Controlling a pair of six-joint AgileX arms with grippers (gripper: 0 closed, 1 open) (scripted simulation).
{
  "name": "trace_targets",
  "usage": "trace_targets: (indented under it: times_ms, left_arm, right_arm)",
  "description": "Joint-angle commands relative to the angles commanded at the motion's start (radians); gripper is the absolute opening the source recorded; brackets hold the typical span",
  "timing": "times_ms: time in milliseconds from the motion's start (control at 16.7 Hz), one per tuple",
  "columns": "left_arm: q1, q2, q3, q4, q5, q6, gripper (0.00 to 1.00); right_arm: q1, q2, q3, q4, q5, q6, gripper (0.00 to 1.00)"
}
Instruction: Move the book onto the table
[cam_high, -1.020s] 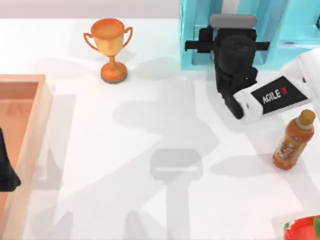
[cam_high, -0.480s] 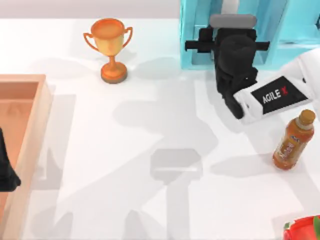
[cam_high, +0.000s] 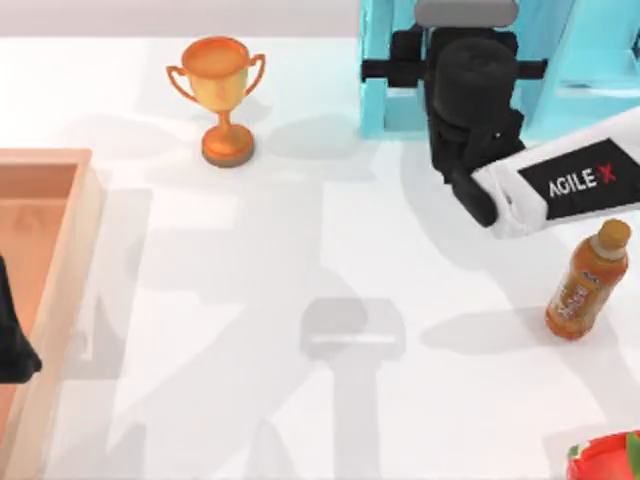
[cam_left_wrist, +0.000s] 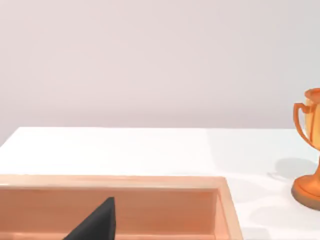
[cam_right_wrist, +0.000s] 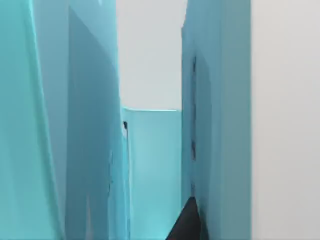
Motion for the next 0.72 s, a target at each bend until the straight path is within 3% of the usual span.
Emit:
trace_targets:
  times_ms: [720]
  left_arm:
    - [0.000,0.000,0.000,0.000,0.000,0.000,1.00]
  right_arm:
    - [0.105,-0.415,-0.233,-0.167,0.111,0.004,0.00]
